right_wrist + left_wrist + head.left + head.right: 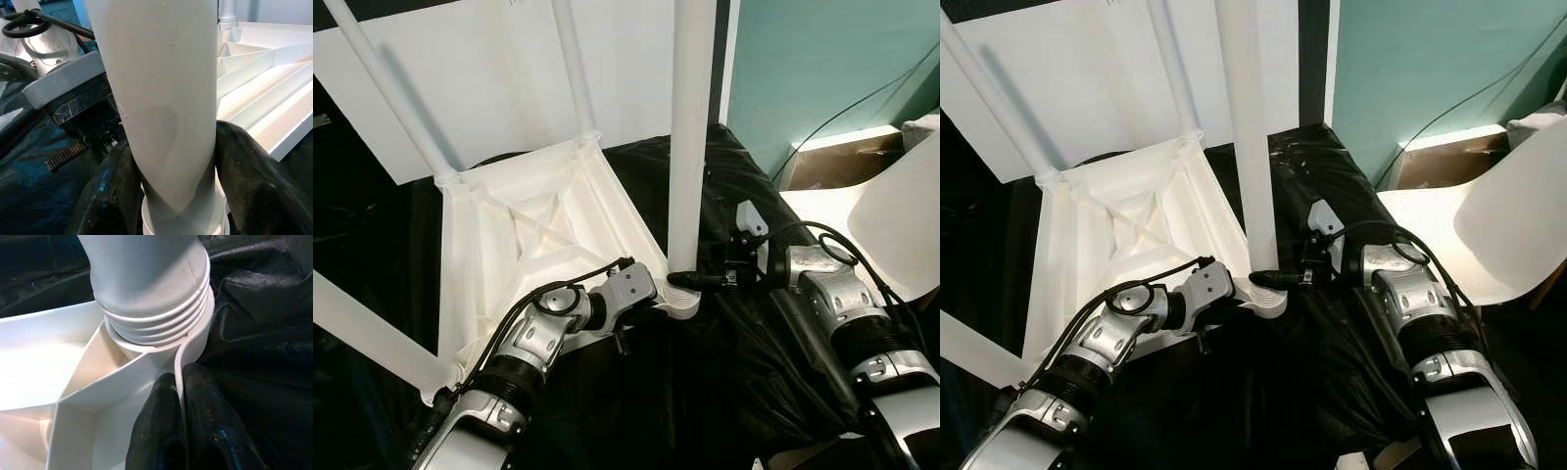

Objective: Building children table

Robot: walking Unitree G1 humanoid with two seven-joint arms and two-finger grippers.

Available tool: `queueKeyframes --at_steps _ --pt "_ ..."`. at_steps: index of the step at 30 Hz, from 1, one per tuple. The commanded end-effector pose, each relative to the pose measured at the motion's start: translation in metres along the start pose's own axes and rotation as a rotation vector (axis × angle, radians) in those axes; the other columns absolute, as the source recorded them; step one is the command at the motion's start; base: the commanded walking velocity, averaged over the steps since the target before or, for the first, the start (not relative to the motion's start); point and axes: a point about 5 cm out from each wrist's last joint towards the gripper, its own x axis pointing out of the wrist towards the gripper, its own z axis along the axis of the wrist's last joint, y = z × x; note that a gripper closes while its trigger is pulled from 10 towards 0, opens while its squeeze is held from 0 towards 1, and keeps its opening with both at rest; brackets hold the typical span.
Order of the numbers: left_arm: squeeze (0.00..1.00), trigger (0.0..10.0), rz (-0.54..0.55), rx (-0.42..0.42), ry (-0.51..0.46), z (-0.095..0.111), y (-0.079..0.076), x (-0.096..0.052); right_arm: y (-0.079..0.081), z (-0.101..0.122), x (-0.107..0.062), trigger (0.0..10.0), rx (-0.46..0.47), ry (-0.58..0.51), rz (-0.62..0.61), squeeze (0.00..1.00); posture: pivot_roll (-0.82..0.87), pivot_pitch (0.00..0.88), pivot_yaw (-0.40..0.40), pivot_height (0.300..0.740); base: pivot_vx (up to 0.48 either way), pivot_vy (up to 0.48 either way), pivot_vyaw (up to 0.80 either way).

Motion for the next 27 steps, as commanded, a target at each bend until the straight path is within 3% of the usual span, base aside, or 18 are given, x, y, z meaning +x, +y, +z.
queueKeyframes --at_steps 1,4,7,11,17,18,19,20,21,22,27 --pt "0.0 10.0 -0.009 -0.145 0.11 -0.043 -0.018 0.0 0.018 -0.013 0.01 0.0 0.065 0.002 0.066 0.0 -0.01 0.0 0.036 0.74 0.0 0.0 0.0" --pt "0.0 10.0 -0.002 -0.146 0.107 -0.042 -0.016 0.001 0.041 -0.003 0.037 0.0 0.119 -0.237 -0.239 0.0 -0.02 0.0 0.033 0.74 0.0 0.0 0.0" --pt "0.0 10.0 -0.005 -0.146 0.108 -0.043 -0.017 0.001 0.055 0.0 0.043 0.0 0.132 -0.36 -0.504 0.0 -0.02 0.0 0.036 0.74 0.0 0.0 0.0" --pt "0.0 10.0 -0.012 -0.144 0.109 -0.043 -0.018 0.001 0.049 0.004 0.033 0.0 0.043 -0.441 -0.63 0.0 -0.02 0.0 0.04 0.74 0.0 0.0 0.0" --pt "0.0 10.0 -0.017 -0.139 0.107 -0.04 -0.018 0.004 0.051 -0.001 0.031 0.0 0.089 -0.434 -0.651 0.0 -0.03 0.0 0.045 0.74 0.0 0.0 0.0" --pt "0.0 10.0 -0.019 -0.138 0.106 -0.04 -0.018 0.004 0.052 -0.001 0.032 4.7 0.097 -0.408 -0.639 0.0 -0.03 0.0 0.045 0.74 0.0 0.0 0.0" --pt "0.0 10.0 -0.019 -0.138 0.106 -0.04 -0.018 0.004 0.052 -0.001 0.032 4.7 0.097 -0.408 -0.639 0.0 -0.03 0.0 0.045 0.74 0.0 0.0 0.0" --pt "0.0 10.0 -0.021 -0.137 0.107 -0.04 -0.018 0.004 0.053 -0.001 0.033 10.0 0.114 -0.391 -0.595 0.0 -0.03 0.0 0.05 0.74 0.0 0.0 0.0" --pt "0.0 10.0 -0.021 -0.137 0.107 -0.04 -0.018 0.004 0.053 -0.001 0.033 10.0 0.114 -0.391 -0.595 0.0 -0.03 0.0 0.05 0.74 0.0 0.0 0.0" --pt "0.0 10.0 -0.022 -0.137 0.108 -0.041 -0.018 0.003 0.055 -0.003 0.034 10.0 0.121 -0.361 -0.532 1.0 -0.04 0.0 0.05 0.74 0.0 0.0 0.0" --pt "0.0 10.0 -0.022 -0.137 0.112 -0.042 -0.018 0.002 0.046 -0.005 0.03 10.0 0.055 -0.273 -0.39 1.0 -0.04 0.0 0.048 0.74 0.0 0.0 0.0"
